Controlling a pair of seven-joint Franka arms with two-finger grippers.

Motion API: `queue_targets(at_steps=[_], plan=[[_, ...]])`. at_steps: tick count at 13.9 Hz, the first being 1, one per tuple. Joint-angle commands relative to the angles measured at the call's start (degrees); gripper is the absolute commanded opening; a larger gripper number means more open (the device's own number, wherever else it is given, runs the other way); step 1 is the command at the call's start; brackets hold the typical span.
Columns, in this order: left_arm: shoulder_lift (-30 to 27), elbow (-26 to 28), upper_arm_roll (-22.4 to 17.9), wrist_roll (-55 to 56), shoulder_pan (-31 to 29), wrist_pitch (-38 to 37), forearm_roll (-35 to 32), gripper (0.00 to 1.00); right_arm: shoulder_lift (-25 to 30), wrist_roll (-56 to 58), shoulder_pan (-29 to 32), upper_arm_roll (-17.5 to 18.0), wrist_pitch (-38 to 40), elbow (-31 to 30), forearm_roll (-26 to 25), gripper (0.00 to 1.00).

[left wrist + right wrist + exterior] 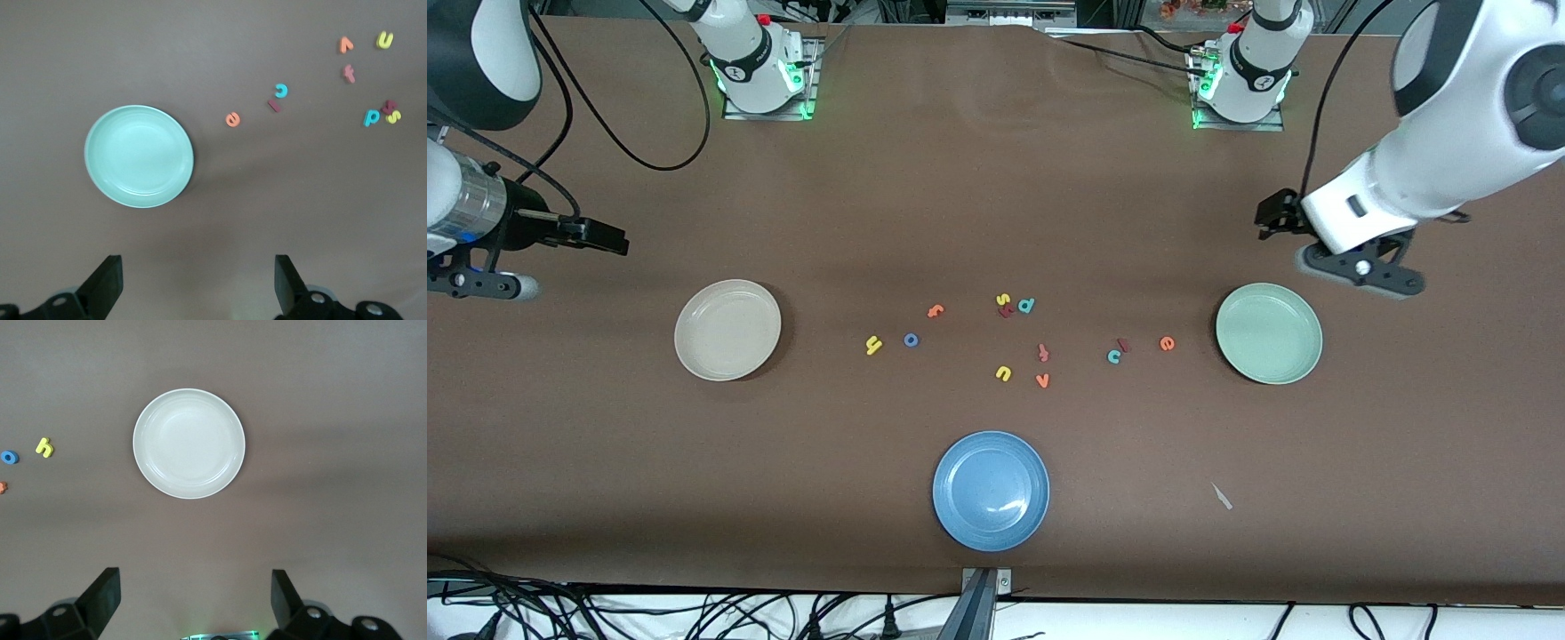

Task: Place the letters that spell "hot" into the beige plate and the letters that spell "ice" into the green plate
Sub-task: 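Grasp the orange e with the left gripper while the right gripper reaches the yellow h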

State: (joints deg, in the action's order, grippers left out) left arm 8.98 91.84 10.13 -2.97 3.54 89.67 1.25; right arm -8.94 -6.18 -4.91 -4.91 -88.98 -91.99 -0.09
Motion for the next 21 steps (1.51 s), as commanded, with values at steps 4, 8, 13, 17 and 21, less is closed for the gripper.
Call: queue_targets(at_steps=[4, 8, 13, 17, 21], plan=[[16.0, -1.5, -0.4, -11.2, 2.4, 12.6, 0.5, 1.00, -3.7, -0.3, -2.7, 0.5, -1.4, 1.1, 1.1, 1.00], [23.5, -0.4, -0.5, -19.7, 5.3, 23.6, -0.5, 1.00, -6.2, -10.2, -7.6, 0.5, -5.4, 1.0, 1.1, 1.00], [26.7, 3.8, -0.5, -25.9, 5.3, 31.6, -4.8, 1.00, -9.8, -23.0, -9.3, 0.5, -8.0, 0.7, 6.9, 1.00], [25.5, 11.7, -0.5, -25.9, 5.1, 40.2, -4.8, 1.00, -11.4, -31.8, -13.4, 0.5, -16.4, -3.9, 7.0, 1.00], [25.4, 16.3, -0.5, -25.2, 5.0, 45.9, -5.2, 1.00, -16.6, -45.2, -18.2, 0.5, -26.7, -5.9, 7.0, 1.00]])
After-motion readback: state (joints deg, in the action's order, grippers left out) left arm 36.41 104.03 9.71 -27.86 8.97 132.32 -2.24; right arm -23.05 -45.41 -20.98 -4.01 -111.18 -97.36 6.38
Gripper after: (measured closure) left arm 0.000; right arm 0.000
